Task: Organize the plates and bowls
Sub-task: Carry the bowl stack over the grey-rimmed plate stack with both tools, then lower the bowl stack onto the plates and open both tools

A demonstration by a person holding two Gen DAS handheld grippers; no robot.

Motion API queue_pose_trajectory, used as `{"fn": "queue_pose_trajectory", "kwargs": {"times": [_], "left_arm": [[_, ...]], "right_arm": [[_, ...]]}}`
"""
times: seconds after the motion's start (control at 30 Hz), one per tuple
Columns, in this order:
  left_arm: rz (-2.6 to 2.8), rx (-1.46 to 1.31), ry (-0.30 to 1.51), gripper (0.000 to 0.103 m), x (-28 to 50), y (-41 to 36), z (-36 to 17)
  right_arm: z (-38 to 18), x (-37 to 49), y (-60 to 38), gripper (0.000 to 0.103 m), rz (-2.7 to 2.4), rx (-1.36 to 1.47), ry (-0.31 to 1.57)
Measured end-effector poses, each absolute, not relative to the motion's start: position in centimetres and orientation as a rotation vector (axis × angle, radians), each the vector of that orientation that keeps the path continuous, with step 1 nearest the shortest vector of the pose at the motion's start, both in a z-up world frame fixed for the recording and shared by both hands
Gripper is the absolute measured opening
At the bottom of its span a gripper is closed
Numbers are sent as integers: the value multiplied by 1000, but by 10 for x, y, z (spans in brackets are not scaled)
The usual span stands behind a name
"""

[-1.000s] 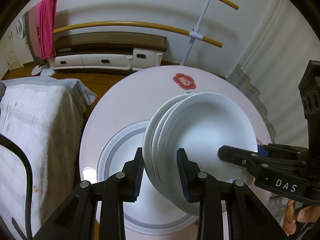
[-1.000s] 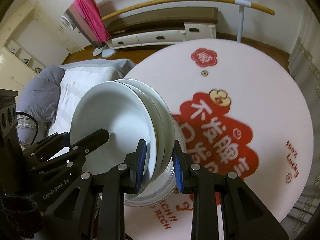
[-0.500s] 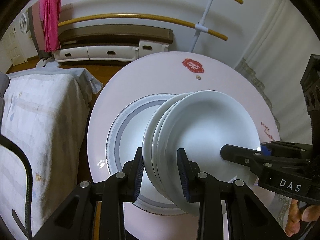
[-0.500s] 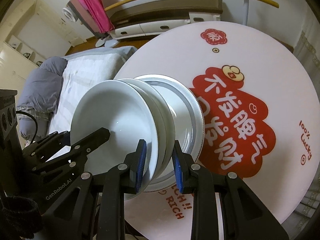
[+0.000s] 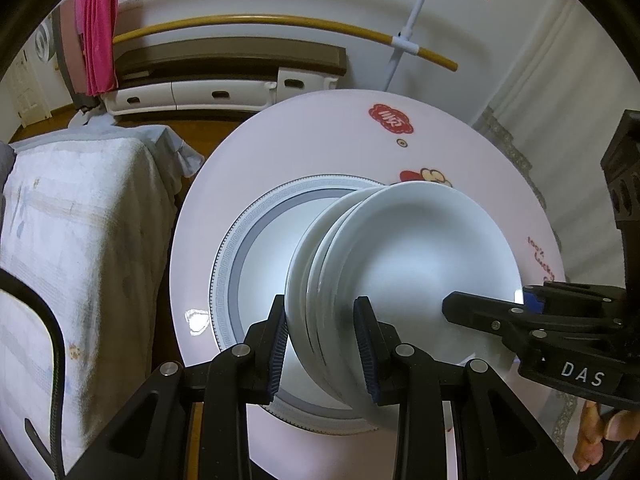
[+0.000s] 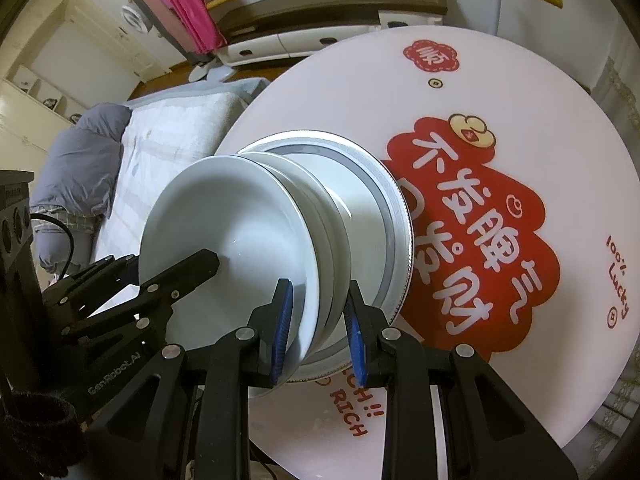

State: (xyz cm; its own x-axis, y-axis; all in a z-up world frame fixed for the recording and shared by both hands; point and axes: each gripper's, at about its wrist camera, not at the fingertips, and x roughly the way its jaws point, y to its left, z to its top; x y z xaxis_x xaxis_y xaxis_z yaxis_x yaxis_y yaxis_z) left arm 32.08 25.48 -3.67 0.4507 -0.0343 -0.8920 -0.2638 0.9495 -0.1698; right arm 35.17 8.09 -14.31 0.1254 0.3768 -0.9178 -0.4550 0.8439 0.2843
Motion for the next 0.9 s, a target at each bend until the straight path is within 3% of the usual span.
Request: {"fn": "queue_pose_trajectory", "kwargs": {"times": [0.6, 0.9], "left_arm": [[104, -338, 1107, 31, 337, 272, -44], [134, -337, 1019, 61, 322, 273, -34]], "right_arm": [[-142, 362, 85, 32, 604, -42, 1327], [-138, 360, 81, 42, 602, -7, 1299]]}}
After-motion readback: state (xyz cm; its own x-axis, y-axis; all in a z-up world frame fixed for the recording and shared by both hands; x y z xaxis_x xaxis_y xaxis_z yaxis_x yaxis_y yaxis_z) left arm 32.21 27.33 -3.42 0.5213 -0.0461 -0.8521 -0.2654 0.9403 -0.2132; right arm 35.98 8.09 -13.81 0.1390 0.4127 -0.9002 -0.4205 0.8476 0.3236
